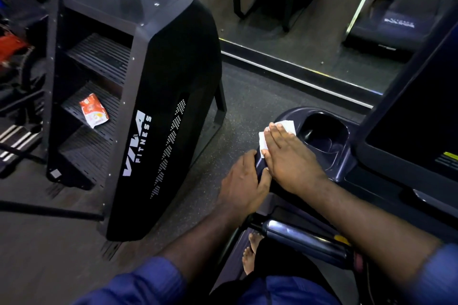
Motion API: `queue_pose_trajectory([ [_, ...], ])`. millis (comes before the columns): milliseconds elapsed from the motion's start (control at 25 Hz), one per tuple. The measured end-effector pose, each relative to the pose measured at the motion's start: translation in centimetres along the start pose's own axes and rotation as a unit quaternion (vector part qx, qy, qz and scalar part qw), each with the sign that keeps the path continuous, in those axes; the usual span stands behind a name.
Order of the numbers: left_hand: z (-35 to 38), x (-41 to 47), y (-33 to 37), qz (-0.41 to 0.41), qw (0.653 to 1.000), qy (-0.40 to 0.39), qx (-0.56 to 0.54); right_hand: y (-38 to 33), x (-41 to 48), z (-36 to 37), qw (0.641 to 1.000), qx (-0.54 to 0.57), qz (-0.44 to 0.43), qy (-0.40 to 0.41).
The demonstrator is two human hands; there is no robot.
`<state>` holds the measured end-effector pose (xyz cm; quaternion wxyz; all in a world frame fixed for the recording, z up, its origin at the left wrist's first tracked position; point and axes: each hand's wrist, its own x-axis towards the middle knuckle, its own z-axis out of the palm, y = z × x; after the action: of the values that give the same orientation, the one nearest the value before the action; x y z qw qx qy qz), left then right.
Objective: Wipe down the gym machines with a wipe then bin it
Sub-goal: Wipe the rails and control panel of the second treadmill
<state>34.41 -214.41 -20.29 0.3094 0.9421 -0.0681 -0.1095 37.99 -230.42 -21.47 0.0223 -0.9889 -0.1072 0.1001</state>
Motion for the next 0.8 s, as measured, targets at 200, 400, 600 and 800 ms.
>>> queue_pose_trajectory([
  [200,0.2,0.1,-0.1,-0.009,1.000,0.001,0.002,2.4,4.2,-2.5,0.988,0.032,0.147,0.030],
  [400,-0.1,-0.1,0.0,-0.003,1.000,-0.007,-0.001,-0.9,-0.9,-1.5,0.996,0.047,0.078,0.007],
  [600,0.4,0.4,-0.4,-0.004,1.000,-0.002,-0.006,5.3,6.8,-3.1,0.963,0.087,0.256,-0.017],
  [800,0.7,0.4,-0.6,-0.003,1.000,0.005,-0.014,0.5,2.7,-1.4,0.982,0.101,0.143,0.069],
])
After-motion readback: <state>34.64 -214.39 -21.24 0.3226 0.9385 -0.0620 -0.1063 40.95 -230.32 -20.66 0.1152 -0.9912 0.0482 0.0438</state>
